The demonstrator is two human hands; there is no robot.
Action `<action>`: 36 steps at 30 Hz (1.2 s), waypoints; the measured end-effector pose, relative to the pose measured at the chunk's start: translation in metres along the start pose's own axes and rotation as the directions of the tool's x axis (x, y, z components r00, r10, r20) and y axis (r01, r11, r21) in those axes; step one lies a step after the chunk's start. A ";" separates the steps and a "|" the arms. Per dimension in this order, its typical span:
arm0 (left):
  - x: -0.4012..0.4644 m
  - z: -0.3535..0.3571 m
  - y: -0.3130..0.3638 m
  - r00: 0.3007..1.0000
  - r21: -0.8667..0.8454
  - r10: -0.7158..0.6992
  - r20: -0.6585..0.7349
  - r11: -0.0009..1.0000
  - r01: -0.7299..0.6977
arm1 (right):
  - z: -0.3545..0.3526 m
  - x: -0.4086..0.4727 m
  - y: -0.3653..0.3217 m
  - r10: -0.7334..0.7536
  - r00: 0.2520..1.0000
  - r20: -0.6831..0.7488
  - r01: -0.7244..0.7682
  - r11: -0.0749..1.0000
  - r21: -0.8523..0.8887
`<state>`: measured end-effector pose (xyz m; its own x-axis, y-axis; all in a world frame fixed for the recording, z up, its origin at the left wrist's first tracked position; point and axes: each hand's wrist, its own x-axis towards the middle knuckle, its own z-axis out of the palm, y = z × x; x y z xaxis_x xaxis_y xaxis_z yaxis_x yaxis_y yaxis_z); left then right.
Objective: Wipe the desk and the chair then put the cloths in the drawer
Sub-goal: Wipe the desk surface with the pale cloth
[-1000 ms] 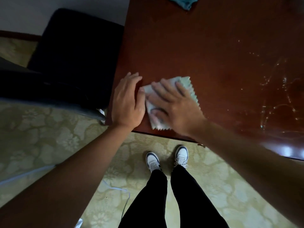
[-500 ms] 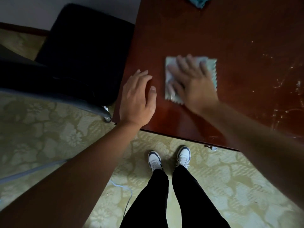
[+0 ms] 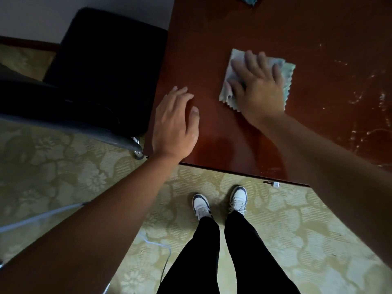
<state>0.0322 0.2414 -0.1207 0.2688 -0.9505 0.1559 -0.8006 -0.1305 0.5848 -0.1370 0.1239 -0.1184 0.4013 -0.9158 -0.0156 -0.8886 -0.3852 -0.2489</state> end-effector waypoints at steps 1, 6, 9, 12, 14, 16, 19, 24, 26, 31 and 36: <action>0.000 0.000 -0.001 1.000 0.001 0.000 -0.002 1.000 0.000 | 0.002 -0.007 -0.004 -0.005 1.000 -0.009 0.005 1.000 -0.004; 0.000 -0.001 -0.001 1.000 0.034 -0.002 0.012 0.999 0.002 | 0.012 -0.116 -0.029 -0.300 0.953 -0.033 0.301 0.953 0.042; 0.000 0.001 0.000 1.000 0.043 0.004 0.018 0.999 -0.005 | 0.006 -0.107 -0.007 -0.368 0.929 0.038 0.369 0.929 -0.010; -0.003 0.005 0.004 0.999 0.042 -0.034 -0.008 0.999 0.035 | -0.009 -0.047 0.036 -0.137 0.991 -0.008 0.136 0.987 -0.083; -0.006 0.010 0.009 0.997 0.036 -0.058 -0.051 0.998 0.060 | -0.017 -0.027 0.059 0.066 0.998 0.003 -0.066 0.997 -0.043; -0.009 0.016 0.018 0.996 0.029 -0.047 -0.076 0.998 0.049 | -0.014 -0.048 0.053 0.026 0.999 -0.029 -0.028 0.997 -0.068; -0.012 0.027 0.035 0.998 0.014 0.016 -0.059 1.000 -0.015 | -0.002 -0.108 0.036 -0.269 0.963 -0.021 0.267 0.961 -0.067; -0.007 0.050 0.073 0.989 -0.031 0.148 -0.019 0.989 -0.148 | -0.029 -0.071 0.107 -0.180 0.984 0.005 0.180 0.978 -0.108; -0.004 0.059 0.086 0.984 -0.044 0.180 0.009 0.983 -0.179 | -0.040 -0.047 0.134 0.021 1.000 -0.017 -0.022 0.997 -0.072; 0.006 0.080 0.106 0.975 -0.071 0.224 0.010 0.972 -0.223 | -0.019 -0.133 0.083 -0.238 0.971 -0.035 0.237 0.971 -0.022; 0.015 0.086 0.110 0.969 -0.016 0.238 0.061 0.971 -0.238 | -0.027 -0.132 0.111 -0.353 0.935 0.041 0.354 0.934 -0.038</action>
<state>-0.0978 0.1884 -0.1228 0.0370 -0.9696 0.2419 -0.8327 0.1039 0.5439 -0.2946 0.1986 -0.1176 0.6977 -0.7156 0.0334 -0.6966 -0.6885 -0.2016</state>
